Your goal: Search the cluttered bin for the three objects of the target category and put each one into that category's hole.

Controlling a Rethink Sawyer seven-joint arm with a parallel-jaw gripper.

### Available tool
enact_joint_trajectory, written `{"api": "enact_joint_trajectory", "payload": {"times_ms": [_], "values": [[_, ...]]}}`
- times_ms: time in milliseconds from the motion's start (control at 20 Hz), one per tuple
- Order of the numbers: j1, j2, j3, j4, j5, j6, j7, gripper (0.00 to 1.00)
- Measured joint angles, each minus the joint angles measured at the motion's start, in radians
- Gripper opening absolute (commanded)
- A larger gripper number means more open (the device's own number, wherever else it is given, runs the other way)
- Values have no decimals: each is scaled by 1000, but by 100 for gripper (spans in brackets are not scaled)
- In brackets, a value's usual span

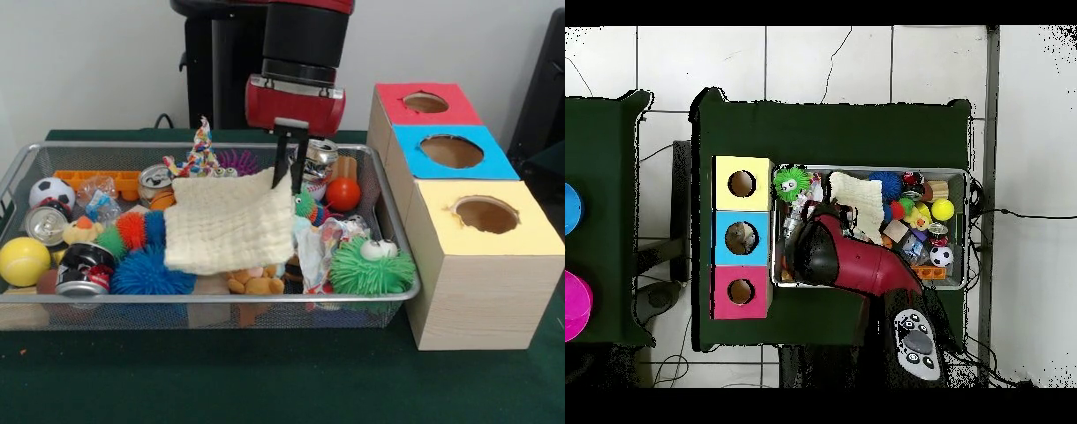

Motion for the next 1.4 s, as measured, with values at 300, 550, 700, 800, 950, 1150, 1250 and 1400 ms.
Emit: {"api": "enact_joint_trajectory", "payload": {"times_ms": [300,550,700,800,950,1150,1250,1400], "values": [[24,7,-4,3,-1,0,0,100],[25,3,-4,18,2,0,0,100],[32,-12,-6,35,7,2,0,100],[48,-44,-14,57,12,18,0,100],[73,-84,-29,72,13,56,0,100],[97,-135,-53,77,12,107,0,100],[102,-148,-66,77,12,113,0,100],[92,-164,-87,77,12,114,0,100]]}}
